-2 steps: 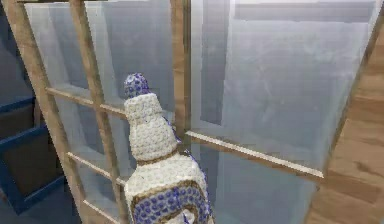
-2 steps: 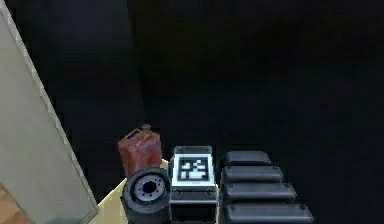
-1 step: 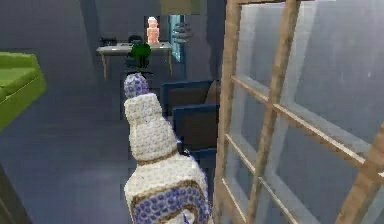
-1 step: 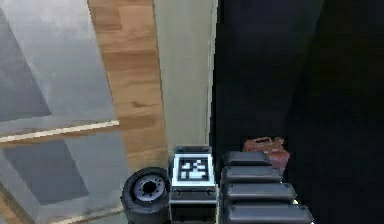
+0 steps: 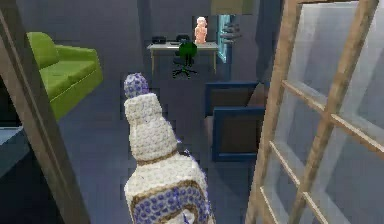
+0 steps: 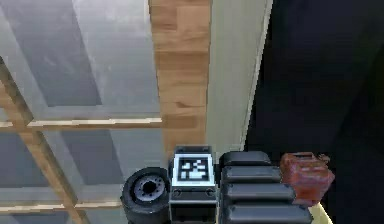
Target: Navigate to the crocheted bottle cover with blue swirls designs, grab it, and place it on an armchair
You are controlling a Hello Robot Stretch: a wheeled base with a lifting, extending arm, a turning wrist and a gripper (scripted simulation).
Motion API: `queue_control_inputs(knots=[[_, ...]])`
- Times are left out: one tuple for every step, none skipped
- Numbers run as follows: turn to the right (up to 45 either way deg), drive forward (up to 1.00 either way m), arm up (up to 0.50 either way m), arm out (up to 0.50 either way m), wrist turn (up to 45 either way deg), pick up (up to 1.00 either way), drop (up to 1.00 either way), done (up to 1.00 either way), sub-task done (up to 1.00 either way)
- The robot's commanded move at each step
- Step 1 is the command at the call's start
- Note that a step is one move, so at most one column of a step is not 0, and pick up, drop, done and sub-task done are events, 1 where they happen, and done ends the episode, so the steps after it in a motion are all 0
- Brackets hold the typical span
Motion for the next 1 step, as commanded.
queue_control_inputs(knots=[[0.0, 0.85, 0.00, 0.00, 0.0, 0.00, 0.00, 0.00, 0.00]])
